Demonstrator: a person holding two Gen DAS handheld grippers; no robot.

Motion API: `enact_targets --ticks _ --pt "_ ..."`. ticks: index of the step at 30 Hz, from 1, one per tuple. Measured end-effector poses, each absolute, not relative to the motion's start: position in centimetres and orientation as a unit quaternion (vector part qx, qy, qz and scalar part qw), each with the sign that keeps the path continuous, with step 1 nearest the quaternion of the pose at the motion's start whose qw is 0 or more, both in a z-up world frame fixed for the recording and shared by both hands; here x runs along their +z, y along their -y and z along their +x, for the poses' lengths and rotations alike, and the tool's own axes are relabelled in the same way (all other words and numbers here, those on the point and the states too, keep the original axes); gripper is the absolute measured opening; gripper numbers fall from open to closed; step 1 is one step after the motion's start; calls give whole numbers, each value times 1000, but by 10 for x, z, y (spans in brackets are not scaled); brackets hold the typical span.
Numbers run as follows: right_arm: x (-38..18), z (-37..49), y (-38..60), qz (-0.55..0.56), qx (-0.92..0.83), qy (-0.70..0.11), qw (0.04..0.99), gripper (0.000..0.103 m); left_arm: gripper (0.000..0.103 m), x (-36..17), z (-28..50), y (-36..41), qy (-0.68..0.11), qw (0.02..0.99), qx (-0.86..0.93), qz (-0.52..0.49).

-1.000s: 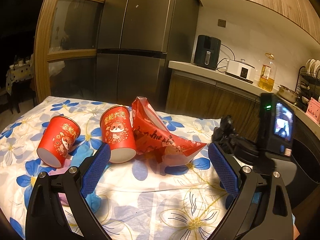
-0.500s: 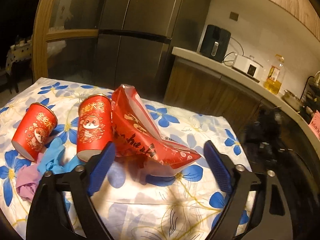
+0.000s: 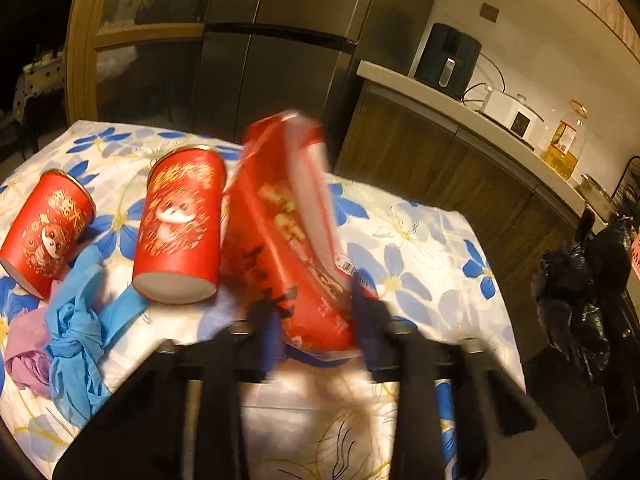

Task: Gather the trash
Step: 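Grasp the black plastic bag with the right gripper while the left gripper grasps the red snack bag, then carry the red snack bag and black bag in both grippers over the bin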

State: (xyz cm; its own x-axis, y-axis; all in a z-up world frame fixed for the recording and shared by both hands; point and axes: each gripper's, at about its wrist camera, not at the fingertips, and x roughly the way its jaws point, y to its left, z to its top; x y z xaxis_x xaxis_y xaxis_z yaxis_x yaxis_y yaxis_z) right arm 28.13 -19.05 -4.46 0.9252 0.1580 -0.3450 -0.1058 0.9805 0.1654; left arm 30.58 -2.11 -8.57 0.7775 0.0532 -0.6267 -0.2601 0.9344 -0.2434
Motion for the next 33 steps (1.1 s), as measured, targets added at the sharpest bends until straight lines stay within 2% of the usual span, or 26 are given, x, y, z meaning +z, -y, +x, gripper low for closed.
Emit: enact_targets --ticks 3,4,11,33 --pt "-44 280 191 73 68 -183 978 3 4 -89 304 20 -327 928 79 -162" --pt "-44 280 192 73 68 -183 978 3 2 -90 302 20 -327 928 80 -160" --pt "-42 271 194 72 68 -182 978 3 0 -85 282 19 -313 934 66 -161" --pt "-6 194 230 73 50 -134 987 3 0 -27 200 65 -236 965 28 -106"
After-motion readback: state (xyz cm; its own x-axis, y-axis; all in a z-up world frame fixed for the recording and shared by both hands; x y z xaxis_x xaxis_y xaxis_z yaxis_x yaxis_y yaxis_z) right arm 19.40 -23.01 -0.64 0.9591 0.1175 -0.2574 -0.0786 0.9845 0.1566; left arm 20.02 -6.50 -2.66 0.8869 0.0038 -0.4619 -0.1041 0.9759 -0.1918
